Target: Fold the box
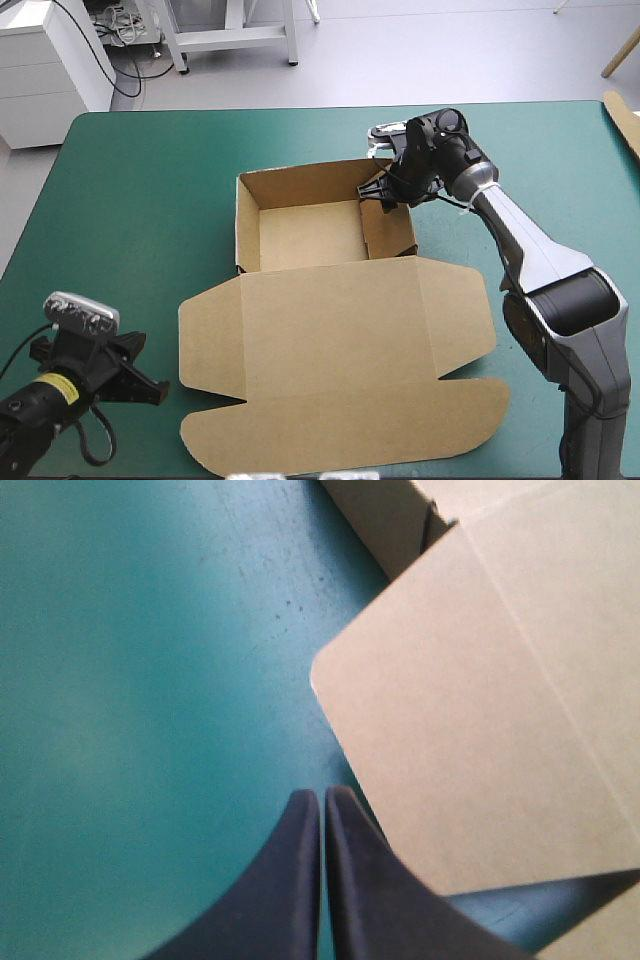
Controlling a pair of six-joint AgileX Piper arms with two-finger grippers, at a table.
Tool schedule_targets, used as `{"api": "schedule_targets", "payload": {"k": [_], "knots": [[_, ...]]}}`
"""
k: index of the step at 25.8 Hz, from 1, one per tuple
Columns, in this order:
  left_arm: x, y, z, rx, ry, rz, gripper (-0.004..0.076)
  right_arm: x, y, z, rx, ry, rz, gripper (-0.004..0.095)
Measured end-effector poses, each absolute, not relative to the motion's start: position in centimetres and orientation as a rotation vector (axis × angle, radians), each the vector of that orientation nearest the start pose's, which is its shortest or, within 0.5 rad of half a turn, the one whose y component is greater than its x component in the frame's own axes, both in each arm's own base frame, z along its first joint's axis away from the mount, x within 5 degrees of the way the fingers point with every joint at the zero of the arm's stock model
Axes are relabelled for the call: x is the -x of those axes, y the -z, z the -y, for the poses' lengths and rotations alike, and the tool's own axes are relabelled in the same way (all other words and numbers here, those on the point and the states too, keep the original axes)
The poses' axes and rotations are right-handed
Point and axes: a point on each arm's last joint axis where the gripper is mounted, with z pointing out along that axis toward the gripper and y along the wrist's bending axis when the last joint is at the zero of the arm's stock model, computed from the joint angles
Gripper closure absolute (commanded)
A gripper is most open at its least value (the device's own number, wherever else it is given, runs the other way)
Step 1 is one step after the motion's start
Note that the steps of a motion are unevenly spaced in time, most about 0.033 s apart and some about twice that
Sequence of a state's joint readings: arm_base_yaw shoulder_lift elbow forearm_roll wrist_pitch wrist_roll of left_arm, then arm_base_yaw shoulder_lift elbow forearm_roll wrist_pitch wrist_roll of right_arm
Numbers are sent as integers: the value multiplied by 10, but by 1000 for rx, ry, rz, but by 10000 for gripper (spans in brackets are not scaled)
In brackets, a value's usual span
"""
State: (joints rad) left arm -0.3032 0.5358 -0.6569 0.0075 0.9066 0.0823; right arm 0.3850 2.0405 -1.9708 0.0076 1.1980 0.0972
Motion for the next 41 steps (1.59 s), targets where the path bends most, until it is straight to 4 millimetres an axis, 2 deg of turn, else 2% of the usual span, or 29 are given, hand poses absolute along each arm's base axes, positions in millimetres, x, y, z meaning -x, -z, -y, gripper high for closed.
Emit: {"api": "schedule_targets", "payload": {"k": [3,5,7,11,20,24,25,26,27,28,29,30,31,32,33,35,36,38,41], "knots": [[-67,-299,21,-427,121,-2202,731,-421,-282,-171,399,-130,-2766,455],[-57,-291,18,-417,126,-2175,731,-423,-274,-172,401,-126,-2781,509],[-50,-285,16,-412,129,-2152,731,-424,-270,-173,402,-123,-2788,615],[-40,-281,13,-401,140,-2107,731,-425,-268,-172,404,-112,-2791,932],[-37,-281,12,-383,150,-2081,731,-428,-269,-167,399,-31,-2769,929],[-37,-279,12,-378,153,-2083,731,-435,-269,-148,376,72,-2756,930],[-37,-279,12,-378,153,-2083,731,-438,-270,-139,362,109,-2752,930],[-37,-279,12,-378,153,-2081,731,-445,-271,-118,321,173,-2750,930],[-37,-280,12,-378,153,-2080,731,-448,-271,-106,297,195,-2751,930],[-37,-280,12,-377,154,-2078,731,-453,-271,-79,243,231,-2758,930],[-37,-280,12,-376,154,-2077,731,-455,-271,-67,219,240,-2762,930],[-38,-280,12,-376,154,-2076,731,-459,-271,-35,139,262,-2772,930],[-38,-280,12,-376,154,-2076,731,-459,-271,-22,103,270,-2776,930],[-38,-280,12,-376,154,-2076,731,-460,-271,13,10,295,-2784,930],[-38,-280,12,-376,154,-2076,731,-459,-271,31,-39,306,-2787,930],[-38,-280,12,-376,154,-2076,731,-453,-271,78,-152,339,-2794,930],[-38,-280,12,-376,154,-2076,731,-451,-271,92,-189,348,-2795,929],[-38,-280,12,-376,154,-2076,731,-437,-271,144,-343,377,-2794,930],[-38,-280,12,-376,154,-2076,731,-418,-271,191,-500,388,-2786,930]]}}
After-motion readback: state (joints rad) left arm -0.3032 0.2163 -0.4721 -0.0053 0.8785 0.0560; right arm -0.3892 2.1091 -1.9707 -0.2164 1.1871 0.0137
